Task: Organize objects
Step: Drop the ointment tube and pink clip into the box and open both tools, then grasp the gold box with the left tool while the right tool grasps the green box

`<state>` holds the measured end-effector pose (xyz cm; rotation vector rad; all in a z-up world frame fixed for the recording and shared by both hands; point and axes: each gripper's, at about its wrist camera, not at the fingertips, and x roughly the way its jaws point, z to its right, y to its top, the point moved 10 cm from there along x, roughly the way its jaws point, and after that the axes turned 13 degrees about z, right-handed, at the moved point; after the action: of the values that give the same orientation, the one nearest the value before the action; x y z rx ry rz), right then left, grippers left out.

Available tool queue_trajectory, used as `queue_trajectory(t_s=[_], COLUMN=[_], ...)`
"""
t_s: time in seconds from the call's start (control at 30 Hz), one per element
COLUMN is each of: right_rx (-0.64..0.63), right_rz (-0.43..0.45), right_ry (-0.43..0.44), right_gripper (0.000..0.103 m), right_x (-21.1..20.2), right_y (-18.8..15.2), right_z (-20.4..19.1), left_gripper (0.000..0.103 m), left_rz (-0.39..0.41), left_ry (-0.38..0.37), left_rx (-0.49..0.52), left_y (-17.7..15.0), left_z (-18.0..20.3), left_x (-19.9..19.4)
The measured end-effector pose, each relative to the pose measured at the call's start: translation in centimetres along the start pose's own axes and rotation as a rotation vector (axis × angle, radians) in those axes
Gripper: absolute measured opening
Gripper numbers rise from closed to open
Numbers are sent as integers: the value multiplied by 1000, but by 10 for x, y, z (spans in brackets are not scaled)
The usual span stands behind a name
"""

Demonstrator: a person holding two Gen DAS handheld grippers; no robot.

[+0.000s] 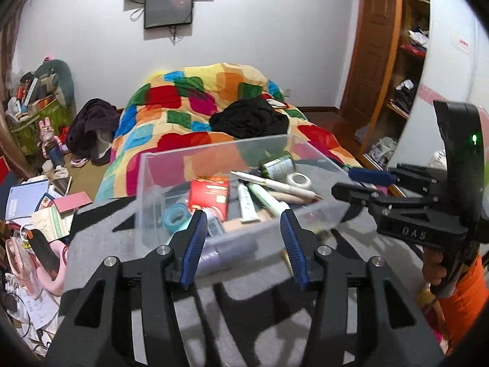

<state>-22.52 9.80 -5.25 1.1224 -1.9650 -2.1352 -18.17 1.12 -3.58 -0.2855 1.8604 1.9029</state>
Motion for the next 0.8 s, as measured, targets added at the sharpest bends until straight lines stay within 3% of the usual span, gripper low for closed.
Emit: queue_trajectory(t_s=[0.27,0.4,0.57,0.6,0.67,0.73,0.8], right_rx=[-10,-7,12,17,27,32,31], right_rz=[6,-10,-36,-42,-62,-75,-89], right_ry=[-26,-33,-29,-25,-3,11,21], right_gripper=[44,45,45,45,45,45,46], right_x=[-23,-26,-20,-19,-14,-10,-4], right_y=[-15,-27,-38,-40,-47,-50,-53], right_z=[6,8,7,6,1,-5,-12], left_gripper=[50,50,49,40,36,24,23], left_rz=[-123,-258,-339,-348,-345,-336,-318], left_ry=[-68,-104,-96,-86,-97,-106,-88], left_rx=[78,66,66,63,30,19,27], left_y=[-43,-68,-81,-83,-86,-87,-87], left_z=[39,54,59,56,54,54,52], left_x=[18,43,64,67,67,61,55])
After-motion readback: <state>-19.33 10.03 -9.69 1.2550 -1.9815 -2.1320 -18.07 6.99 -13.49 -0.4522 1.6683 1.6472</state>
